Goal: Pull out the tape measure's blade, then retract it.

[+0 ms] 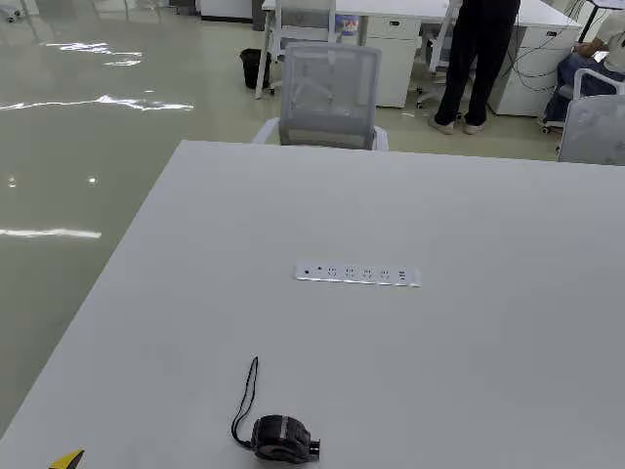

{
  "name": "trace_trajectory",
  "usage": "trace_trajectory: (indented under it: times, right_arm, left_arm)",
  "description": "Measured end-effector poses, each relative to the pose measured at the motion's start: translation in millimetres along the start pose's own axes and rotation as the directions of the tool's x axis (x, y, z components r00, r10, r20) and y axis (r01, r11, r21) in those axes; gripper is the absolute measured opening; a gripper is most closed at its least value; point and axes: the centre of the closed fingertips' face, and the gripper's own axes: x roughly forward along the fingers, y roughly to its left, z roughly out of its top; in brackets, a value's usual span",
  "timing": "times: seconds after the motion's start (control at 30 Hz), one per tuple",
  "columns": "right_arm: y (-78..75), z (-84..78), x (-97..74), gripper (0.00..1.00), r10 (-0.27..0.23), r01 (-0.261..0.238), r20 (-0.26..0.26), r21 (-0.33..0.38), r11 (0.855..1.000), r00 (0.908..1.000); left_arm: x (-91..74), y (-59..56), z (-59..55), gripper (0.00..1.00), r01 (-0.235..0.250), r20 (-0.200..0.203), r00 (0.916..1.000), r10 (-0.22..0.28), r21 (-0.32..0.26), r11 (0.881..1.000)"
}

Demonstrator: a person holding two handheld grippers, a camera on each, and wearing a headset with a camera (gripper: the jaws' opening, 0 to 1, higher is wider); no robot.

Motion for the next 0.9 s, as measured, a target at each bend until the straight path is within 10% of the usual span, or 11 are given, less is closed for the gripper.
trace_trajectory:
  times: [0.9]
  right_arm:
    - [0.3,-2.9,-0.6,1.00,0.019,-0.019,-0.014,-0.028,0.999,0.9997]
  left_arm:
    - [-1.0,-6.7,-6.9,0.99,0.036,-0.020,0.9992,-0.036,-0.005,0.999]
